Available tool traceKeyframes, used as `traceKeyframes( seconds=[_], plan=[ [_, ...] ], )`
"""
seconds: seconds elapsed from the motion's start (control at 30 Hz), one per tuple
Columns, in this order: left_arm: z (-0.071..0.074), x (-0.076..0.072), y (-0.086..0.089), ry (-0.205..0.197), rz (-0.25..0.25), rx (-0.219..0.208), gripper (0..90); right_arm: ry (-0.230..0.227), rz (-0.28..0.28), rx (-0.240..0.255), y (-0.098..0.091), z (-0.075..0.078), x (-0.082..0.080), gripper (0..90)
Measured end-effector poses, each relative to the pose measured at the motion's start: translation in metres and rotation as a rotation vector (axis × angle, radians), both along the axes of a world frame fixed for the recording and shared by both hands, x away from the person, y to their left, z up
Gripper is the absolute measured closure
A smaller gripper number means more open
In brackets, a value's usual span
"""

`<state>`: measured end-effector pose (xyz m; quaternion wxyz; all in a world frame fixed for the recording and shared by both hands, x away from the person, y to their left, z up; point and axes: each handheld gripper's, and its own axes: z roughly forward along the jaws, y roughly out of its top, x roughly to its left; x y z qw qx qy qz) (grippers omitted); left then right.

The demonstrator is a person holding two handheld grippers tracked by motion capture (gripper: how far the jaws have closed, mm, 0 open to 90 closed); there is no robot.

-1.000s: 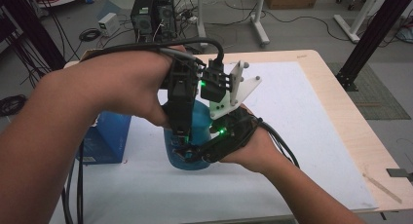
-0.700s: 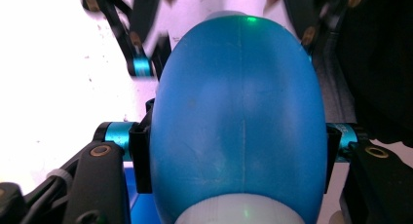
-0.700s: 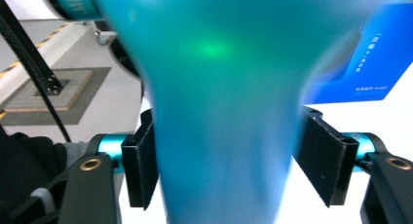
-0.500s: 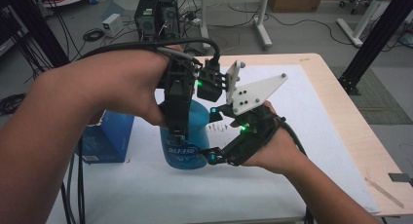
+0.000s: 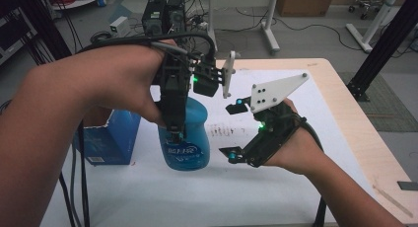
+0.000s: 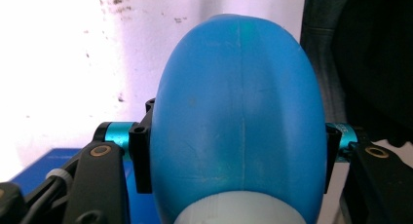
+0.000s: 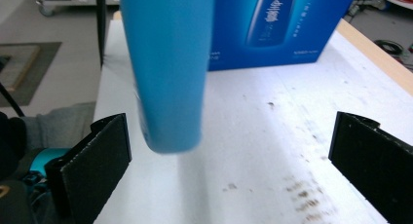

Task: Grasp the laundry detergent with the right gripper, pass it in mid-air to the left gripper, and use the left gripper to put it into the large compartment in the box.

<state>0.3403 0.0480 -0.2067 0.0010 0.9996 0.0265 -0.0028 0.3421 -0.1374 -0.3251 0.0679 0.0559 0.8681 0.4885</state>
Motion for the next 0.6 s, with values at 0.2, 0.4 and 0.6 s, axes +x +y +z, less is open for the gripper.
traceKeyframes(
  seconds=[0.2,0.4,0.6],
  plan=[
    [0.022,0.001,0.016,0.0,0.091,-0.027,38.8,-0.029,0.003,-0.11,-0.008,0.011,0.003,0.6],
    [0.062,0.011,0.047,-0.034,0.278,-0.056,38.8,-0.04,-0.006,-0.225,-0.022,0.023,0.009,0.6],
    [0.088,0.031,0.088,-0.011,0.484,-0.091,38.8,-0.046,-0.021,-0.274,-0.037,0.036,0.012,0.7]
  ],
)
